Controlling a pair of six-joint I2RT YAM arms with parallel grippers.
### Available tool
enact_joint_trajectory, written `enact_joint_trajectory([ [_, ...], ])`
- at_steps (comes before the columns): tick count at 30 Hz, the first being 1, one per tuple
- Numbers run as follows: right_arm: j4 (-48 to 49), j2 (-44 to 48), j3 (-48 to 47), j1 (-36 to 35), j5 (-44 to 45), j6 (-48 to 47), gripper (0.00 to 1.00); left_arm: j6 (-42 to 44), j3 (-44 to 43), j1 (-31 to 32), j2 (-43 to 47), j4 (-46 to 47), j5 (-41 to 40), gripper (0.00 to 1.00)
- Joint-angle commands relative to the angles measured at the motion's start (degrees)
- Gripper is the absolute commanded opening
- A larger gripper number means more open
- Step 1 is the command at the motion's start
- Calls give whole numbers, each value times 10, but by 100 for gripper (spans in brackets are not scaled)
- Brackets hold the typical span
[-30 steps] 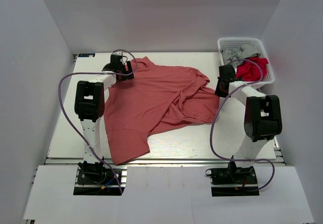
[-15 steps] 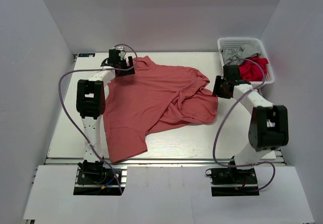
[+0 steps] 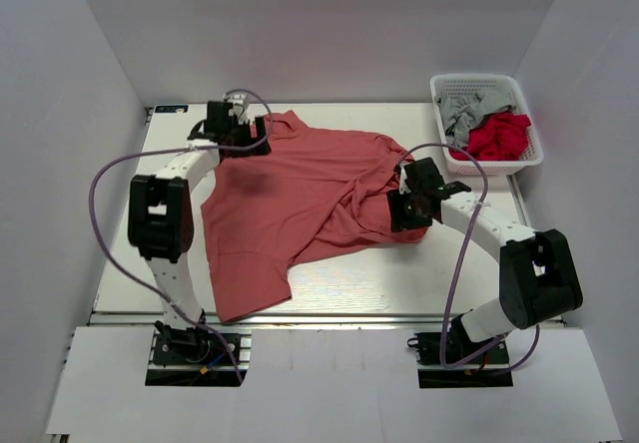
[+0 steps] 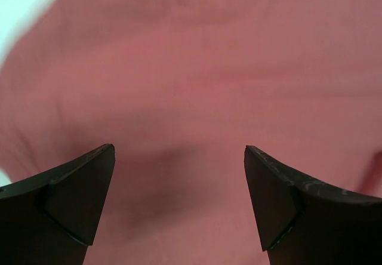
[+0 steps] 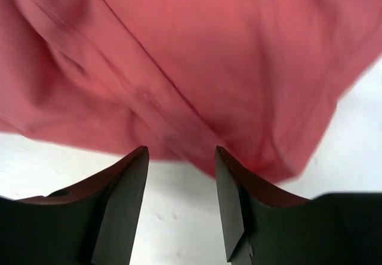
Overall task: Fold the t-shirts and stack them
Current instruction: Flatten out the tshirt
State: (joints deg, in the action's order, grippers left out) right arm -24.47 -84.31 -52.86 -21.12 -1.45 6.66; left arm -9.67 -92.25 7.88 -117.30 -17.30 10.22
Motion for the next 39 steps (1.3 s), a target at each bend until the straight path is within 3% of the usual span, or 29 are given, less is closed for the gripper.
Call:
enact_joint_trajectory([
  [1,-51,13,-4,-13,69,-4,54,-19,148,14,119,16,33,99],
  [9,-105,-26,0,-51,133,-9,54,-52,337,33,245,42,37,99],
  [21,-118,-72,-5,-81,229,-9,53,-47,311,39,162,40,-5,99],
  [28,-96,-84,-19,-81,286,-4,36,-42,254,28,88,20,-29,99],
  [29,-88,-86,-24,-81,287,-5,31,-42,248,28,82,20,-29,99],
  [30,-82,-83,-22,-81,283,-6,20,-42,238,28,82,25,-29,99],
  [32,-55,-78,-22,-79,276,-12,13,-42,226,28,73,25,-39,99],
  [33,-49,-75,-23,-79,265,-20,2,-42,213,28,57,25,-39,99],
  [39,1,-63,-29,-68,267,-3,0,-42,153,23,6,31,-70,99],
])
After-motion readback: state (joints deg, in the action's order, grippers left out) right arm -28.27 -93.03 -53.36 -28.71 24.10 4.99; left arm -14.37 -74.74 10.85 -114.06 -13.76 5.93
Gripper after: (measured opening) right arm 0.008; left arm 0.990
